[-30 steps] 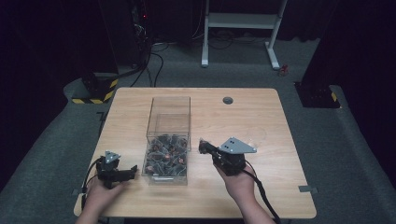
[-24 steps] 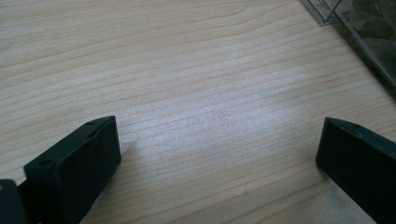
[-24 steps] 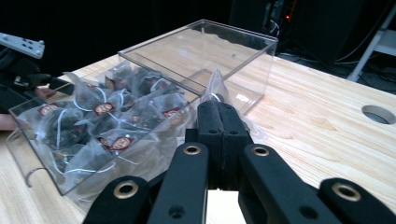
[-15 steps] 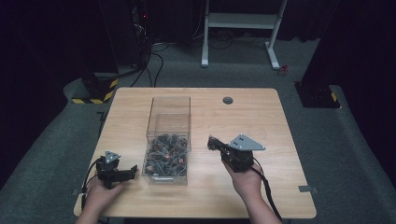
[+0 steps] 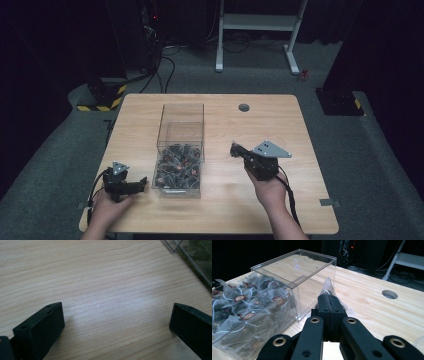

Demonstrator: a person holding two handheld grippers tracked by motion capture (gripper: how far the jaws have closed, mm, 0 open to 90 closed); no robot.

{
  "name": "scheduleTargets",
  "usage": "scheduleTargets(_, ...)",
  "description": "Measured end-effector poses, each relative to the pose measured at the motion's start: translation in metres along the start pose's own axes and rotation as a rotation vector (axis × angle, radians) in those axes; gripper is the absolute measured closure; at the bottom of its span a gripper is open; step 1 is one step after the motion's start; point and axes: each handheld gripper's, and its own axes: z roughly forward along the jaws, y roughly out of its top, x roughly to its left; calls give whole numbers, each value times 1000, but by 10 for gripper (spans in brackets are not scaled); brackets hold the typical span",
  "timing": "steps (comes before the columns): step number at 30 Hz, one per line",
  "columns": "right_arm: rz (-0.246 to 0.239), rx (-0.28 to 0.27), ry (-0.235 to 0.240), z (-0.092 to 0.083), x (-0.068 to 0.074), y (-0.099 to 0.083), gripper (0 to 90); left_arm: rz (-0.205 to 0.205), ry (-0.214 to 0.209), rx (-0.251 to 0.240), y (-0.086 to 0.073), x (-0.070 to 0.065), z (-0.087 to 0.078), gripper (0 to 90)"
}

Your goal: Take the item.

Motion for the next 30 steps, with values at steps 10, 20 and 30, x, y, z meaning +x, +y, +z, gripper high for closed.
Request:
scheduleTargets(10,19,1,-37,-3,-16,0,900,0,0,0,0,0,0,1)
scheduleTargets(20,36,12,-78,-5,-32,-1,900,0,0,0,0,0,0,1)
scheduleTargets(30,51,39,-134,-6,-53,-3,900,0,0,0,0,0,0,0)
